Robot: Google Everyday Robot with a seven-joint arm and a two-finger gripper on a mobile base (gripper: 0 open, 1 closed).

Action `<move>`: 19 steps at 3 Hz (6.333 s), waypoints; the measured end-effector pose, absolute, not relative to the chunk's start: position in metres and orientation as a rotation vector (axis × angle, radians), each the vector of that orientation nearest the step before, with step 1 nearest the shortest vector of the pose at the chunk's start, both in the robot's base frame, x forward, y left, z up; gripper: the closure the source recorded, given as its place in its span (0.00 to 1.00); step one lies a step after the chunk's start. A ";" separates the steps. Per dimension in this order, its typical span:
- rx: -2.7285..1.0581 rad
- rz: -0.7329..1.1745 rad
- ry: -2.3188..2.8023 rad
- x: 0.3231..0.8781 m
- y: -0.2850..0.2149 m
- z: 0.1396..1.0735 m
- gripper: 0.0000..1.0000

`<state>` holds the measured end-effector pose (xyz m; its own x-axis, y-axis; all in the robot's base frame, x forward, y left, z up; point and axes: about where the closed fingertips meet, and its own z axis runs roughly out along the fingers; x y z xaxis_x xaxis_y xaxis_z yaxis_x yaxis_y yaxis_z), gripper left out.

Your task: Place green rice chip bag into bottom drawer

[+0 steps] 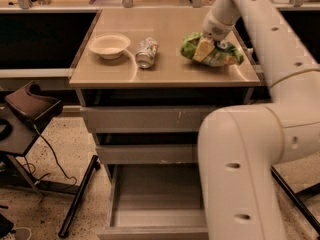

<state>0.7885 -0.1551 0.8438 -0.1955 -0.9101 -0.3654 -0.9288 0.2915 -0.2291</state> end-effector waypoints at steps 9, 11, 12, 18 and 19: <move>-1.569 0.338 1.726 0.527 -0.151 0.910 1.00; -1.486 0.479 1.786 0.519 -0.127 0.761 1.00; -1.403 0.584 1.863 0.509 -0.117 0.664 1.00; -1.119 0.886 2.088 0.533 -0.066 0.304 1.00; -1.115 0.895 2.088 0.535 -0.064 0.298 1.00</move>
Offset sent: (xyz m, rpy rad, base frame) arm -0.3068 0.0258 -0.0139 0.3657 0.0670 0.2686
